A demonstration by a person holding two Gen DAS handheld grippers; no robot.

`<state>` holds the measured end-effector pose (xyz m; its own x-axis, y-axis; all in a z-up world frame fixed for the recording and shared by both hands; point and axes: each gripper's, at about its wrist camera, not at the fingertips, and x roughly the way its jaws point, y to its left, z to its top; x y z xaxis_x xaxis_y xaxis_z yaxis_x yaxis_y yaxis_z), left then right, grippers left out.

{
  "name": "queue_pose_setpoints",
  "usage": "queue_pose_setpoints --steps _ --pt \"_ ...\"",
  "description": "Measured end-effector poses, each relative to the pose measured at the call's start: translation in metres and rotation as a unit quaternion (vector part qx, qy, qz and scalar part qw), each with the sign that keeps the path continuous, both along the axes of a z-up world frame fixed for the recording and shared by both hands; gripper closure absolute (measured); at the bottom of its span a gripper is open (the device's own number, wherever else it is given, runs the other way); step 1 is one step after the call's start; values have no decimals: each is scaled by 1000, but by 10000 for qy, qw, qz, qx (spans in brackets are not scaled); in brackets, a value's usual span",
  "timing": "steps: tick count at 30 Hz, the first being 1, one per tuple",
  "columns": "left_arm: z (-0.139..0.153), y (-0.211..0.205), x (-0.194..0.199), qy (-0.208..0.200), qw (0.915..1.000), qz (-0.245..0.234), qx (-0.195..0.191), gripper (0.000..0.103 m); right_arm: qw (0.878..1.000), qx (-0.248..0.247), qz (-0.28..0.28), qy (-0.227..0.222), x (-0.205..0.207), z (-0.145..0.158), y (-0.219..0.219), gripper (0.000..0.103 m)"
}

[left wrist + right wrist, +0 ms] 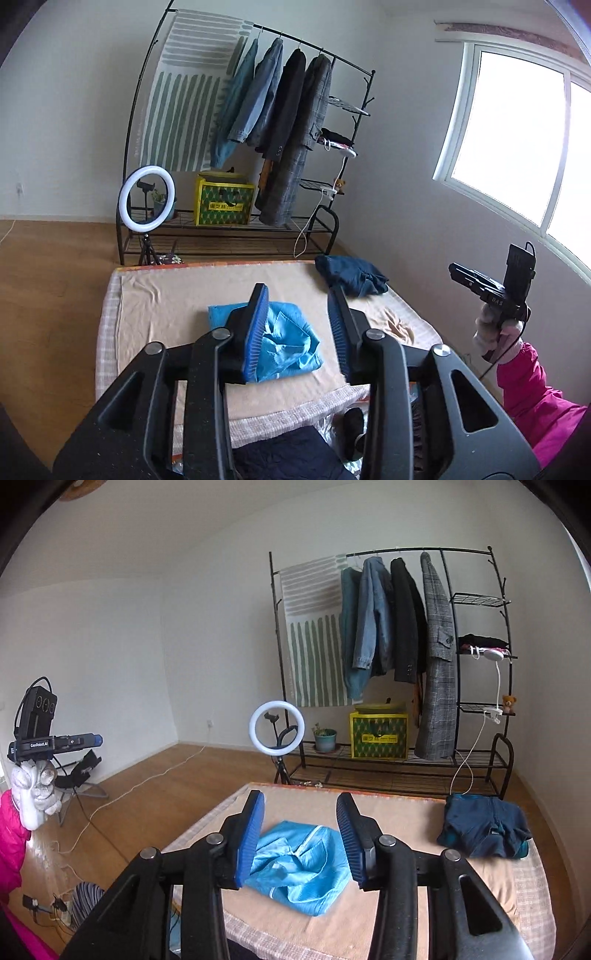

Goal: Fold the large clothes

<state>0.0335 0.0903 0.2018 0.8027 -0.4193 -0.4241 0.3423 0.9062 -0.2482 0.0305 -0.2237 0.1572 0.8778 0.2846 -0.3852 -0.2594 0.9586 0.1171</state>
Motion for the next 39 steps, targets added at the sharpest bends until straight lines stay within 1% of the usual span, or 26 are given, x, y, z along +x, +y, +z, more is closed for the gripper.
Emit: queue_pose_setpoints --steps 2,3,4,6,8,10,11,12,14,17,18,21,23,25,27,28,30,32,34,35,36,37,38,39 --pt "-8 4 11 73 9999 84 -99 50 10000 -78 -16 -10 2 -2 -1 48" --pt "-17 3 18 160 9997 95 -146 50 10000 -44 -14 56 5 -6 -2 41" --pt "-26 4 24 256 9994 105 -205 50 9999 21 -4 156 6 -11 -3 38" --pt "-53 5 42 541 9978 128 -363 50 9991 142 3 397 15 -25 -5 38" --pt "-91 7 66 861 9945 199 -567 50 9972 248 -45 711 27 -49 -6 38" --pt "-130 8 91 1255 9893 194 -721 50 9934 358 -154 1080 41 -80 -7 36" --pt "-155 9 107 1513 9846 217 -849 50 9909 439 -170 1265 49 -96 -7 36" --pt "-172 9 117 1660 9816 256 -912 50 9882 522 -178 1430 56 -110 -8 36" --pt "-212 11 144 2010 9726 358 -1109 50 9807 723 -221 1803 73 -144 -9 36" --pt "-273 17 181 2526 9538 551 -1528 50 9683 1035 -349 2247 93 -190 -10 36" --pt "-290 16 189 2654 9488 607 -1602 50 9640 1128 -379 2379 99 -204 -10 36" --pt "-331 16 210 2989 9350 689 -1781 50 9481 1402 -464 2818 121 -247 -12 36" --pt "-353 14 221 3158 9288 709 -1804 50 9320 1738 -471 3145 134 -278 -16 37" --pt "-370 16 230 3292 9229 717 -1863 50 9170 2044 -487 3391 144 -302 -17 37" --pt "-386 18 239 3449 9146 763 -1969 50 9045 2244 -527 3588 153 -322 -19 38" --pt "-392 20 242 3499 9111 798 -2027 50 9017 2282 -537 3634 157 -329 -19 40" --pt "-400 21 249 3593 9033 798 -2204 50 8998 2322 -522 3656 163 -337 -19 43" --pt "-405 20 256 3619 9028 806 -2180 50 8999 2302 -500 3671 170 -341 -18 46" --pt "-408 17 263 3642 9027 802 -2145 67 8991 2262 -496 3715 176 -345 -15 54" --pt "-409 15 266 3666 9019 765 -2153 82 8980 2255 -481 3747 179 -348 -13 58" --pt "-411 12 268 3672 9021 724 -2147 94 8977 2219 -472 3777 182 -351 -11 67" --pt "-411 10 269 3643 9049 698 -2087 97 8987 2154 -469 3792 184 -352 -10 76" --pt "-409 8 270 3592 9095 680 -1981 99 9011 2036 -449 3801 186 -353 -7 84" --pt "-406 6 269 3519 9143 678 -1886 102 9034 1910 -438 3814 187 -352 -5 99"
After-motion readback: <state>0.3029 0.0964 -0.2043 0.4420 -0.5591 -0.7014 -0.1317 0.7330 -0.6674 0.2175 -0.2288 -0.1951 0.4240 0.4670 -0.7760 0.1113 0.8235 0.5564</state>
